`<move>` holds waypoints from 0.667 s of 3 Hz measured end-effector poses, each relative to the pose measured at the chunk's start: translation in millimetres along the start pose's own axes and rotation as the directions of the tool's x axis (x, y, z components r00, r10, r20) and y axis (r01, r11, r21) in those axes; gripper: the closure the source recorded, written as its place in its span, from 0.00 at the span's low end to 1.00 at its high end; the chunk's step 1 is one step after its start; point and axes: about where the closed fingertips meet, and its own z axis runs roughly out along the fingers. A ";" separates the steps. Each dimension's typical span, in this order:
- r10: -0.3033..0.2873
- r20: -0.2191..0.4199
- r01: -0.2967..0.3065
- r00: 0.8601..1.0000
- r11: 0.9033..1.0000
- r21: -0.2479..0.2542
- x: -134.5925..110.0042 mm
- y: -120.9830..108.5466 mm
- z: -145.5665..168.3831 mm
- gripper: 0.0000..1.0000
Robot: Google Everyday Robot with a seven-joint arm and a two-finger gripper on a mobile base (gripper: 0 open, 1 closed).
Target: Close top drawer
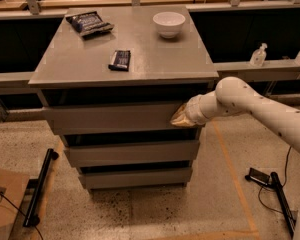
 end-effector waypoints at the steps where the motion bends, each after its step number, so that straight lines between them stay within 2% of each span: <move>1: 0.001 0.001 -0.001 1.000 1.000 0.001 0.1 1.6 -0.7 1.00; 2: 0.001 0.001 -0.001 1.000 1.000 0.001 0.1 1.6 -0.7 1.00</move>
Offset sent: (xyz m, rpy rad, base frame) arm -0.0733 0.0107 -0.0135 -0.1649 0.2444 0.0875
